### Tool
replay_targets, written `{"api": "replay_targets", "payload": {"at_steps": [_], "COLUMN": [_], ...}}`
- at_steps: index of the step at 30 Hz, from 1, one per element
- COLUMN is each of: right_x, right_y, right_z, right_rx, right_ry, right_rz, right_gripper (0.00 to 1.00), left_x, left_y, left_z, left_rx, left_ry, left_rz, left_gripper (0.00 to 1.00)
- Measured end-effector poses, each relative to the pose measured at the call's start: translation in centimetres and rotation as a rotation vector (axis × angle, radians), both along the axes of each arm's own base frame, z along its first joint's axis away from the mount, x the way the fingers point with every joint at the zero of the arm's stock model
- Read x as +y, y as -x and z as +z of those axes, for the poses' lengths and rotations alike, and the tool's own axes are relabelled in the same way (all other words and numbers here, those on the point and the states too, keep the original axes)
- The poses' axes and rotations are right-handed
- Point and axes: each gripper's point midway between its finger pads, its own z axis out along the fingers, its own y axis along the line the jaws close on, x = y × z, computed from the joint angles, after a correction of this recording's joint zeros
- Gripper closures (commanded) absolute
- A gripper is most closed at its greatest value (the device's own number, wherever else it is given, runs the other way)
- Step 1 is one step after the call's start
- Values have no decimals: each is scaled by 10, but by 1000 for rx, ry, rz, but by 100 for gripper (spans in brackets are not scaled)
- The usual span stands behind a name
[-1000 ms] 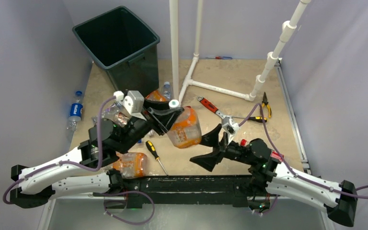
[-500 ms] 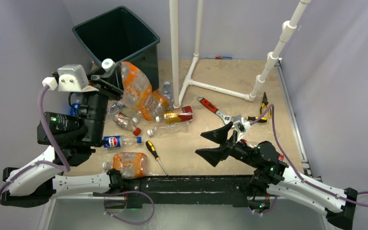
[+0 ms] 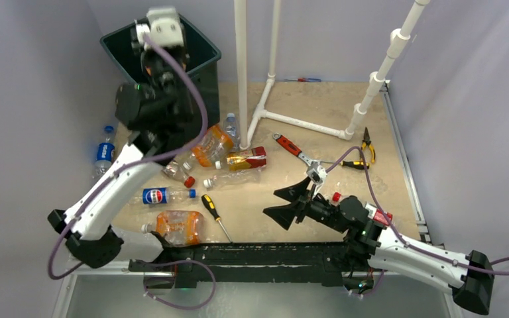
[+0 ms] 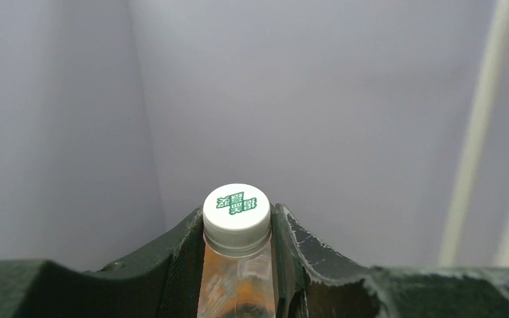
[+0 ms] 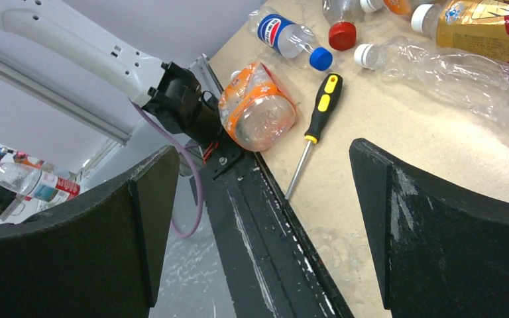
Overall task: Put the plastic bottles in the bin
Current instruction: Place the plastic bottle in the trash bin.
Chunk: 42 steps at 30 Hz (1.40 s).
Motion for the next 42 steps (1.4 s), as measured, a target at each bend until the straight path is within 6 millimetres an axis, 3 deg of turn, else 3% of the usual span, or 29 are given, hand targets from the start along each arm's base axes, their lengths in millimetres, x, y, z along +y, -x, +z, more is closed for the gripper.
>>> {"api": "replay_targets", "payload": {"at_steps": [2, 7, 9, 13, 18, 24, 26, 33, 42], "right_x": [1, -2, -5, -7, -7, -7, -6, -7, -10], "right_y": [1, 7, 9, 11, 12, 10, 9, -4, -6], "right_z": [-2, 3, 4, 4, -2, -11, -16, -27, -32], "right_rx": [11, 15, 15, 17, 36, 50, 59, 145, 183], "right_ry": [1, -26, -37, -47, -30, -8, 5, 9, 12], "right_rz": [4, 27, 30, 30, 34, 25, 19, -55, -81], "right_gripper": [2, 2, 2, 2, 2, 1, 1, 1, 1], "left_x": [16, 34, 54, 92, 110, 119, 117, 115, 113], "left_y": [-31, -85, -111, -149, -189, -218, -225, -235, -237], "left_z": [2, 4, 3, -26, -73, -148, -163, -195, -215], "left_rx": [16, 32, 31, 75, 127, 227, 247, 275, 309], "left_ry": [14, 65, 107, 185, 265, 279, 274, 269, 308], "left_rz": [57, 61, 67, 115, 104, 123, 127, 124, 115], "left_gripper": [100, 100, 100, 100, 100, 100, 100, 100, 100]}}
